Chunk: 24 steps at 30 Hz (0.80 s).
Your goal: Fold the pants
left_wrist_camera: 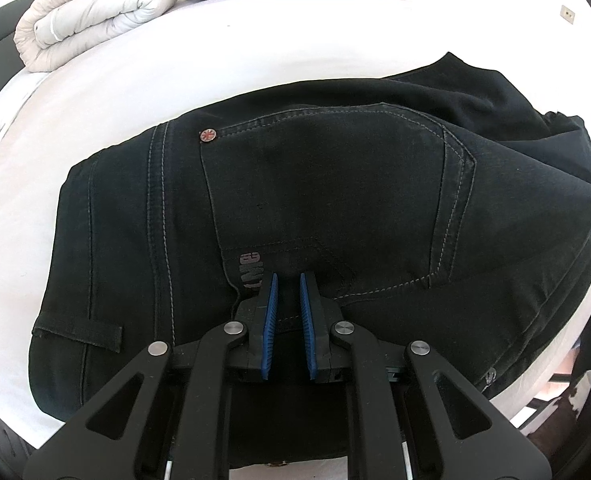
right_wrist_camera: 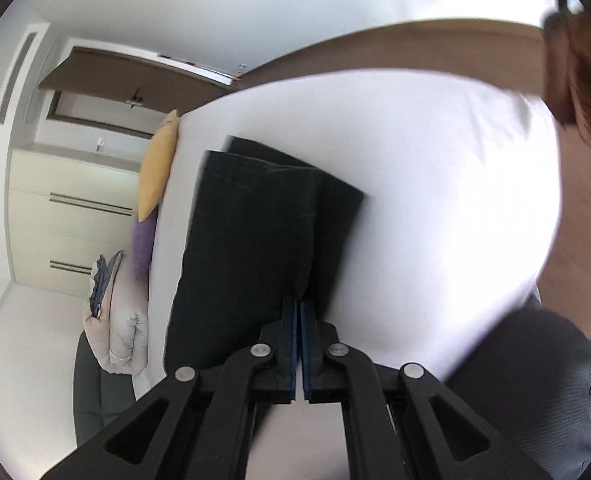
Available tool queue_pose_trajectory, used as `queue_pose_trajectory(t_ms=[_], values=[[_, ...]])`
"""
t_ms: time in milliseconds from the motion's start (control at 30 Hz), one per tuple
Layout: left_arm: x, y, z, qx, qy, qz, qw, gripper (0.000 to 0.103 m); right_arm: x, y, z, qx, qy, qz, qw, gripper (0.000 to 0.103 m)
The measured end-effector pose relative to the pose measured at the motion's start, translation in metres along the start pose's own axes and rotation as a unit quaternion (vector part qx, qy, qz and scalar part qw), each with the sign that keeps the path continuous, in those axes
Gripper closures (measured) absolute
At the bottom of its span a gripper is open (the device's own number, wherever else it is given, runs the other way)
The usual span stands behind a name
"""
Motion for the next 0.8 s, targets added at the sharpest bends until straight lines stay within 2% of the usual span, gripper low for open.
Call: queue_pose_trajectory(t_ms=[100,133,200,267,300,367,400,433,467,533,567,600,700,800], values=[[0.0,0.002,0.0,0.001,0.002,-0.001,1.0,0.092,-0.007,-0.002,0.002,-0.009,-0.002,-0.002,1.0,0.1],[0.001,0.002,0.0,0.0,0.002,-0.002,1.0,0.092,-0.011,-0.002,0.004,-0.009,-0.001,-0.007,1.0,0.097],[0.001,0.004,0.0,-0.004,0.002,-0.004,1.0,0.092,-0.019,-0.005,0.012,-0.026,-0.005,-0.04,0.999,0.094],[0.002,0.004,0.001,-0.004,0.002,-0.004,1.0,0.092,-0.039,0.001,0.028,-0.067,-0.034,-0.061,0.995,0.077],[0.001,0.004,0.001,-0.003,0.002,-0.003,1.0,0.092,-0.054,-0.002,0.035,-0.09,-0.049,-0.065,0.993,0.074],[0.002,0.004,0.001,-0.001,0.003,-0.002,1.0,0.092,-0.062,0.025,0.055,-0.14,-0.061,-0.051,0.987,0.067],[0.001,0.003,0.002,-0.001,0.004,-0.002,1.0,0.092,-0.057,0.042,0.063,-0.163,-0.041,-0.027,0.985,0.062],[0.002,0.003,0.002,-0.001,0.005,-0.001,1.0,0.092,-0.047,0.058,0.067,-0.19,-0.011,-0.002,0.982,0.046],[0.002,0.002,0.002,-0.002,0.005,-0.001,1.0,0.092,-0.037,0.072,0.071,-0.218,0.013,0.009,0.976,0.041],[0.001,0.001,0.002,-0.004,0.006,0.003,1.0,0.092,-0.013,0.092,0.083,-0.267,0.036,-0.007,0.963,0.041],[0.001,0.001,0.003,-0.005,0.006,0.005,1.0,0.092,0.0,0.099,0.086,-0.279,0.06,0.003,0.958,0.041],[0.001,0.0,0.003,-0.005,0.007,0.008,0.9999,0.092,0.013,0.105,0.091,-0.279,0.077,0.014,0.957,0.041],[0.002,-0.002,0.004,-0.004,0.01,0.013,0.9999,0.092,0.051,0.112,0.104,-0.273,0.108,0.01,0.956,0.041],[0.003,-0.004,0.005,-0.003,0.014,0.012,0.9998,0.092,0.074,0.102,0.116,-0.275,0.11,-0.019,0.955,0.041]])
Point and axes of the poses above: each gripper's, at about its wrist camera, not at the fingertips, and x roughly the way its jaws point, y to its left, z to its top, the point moved 8 cm from there along x, roughly the way its jaws point
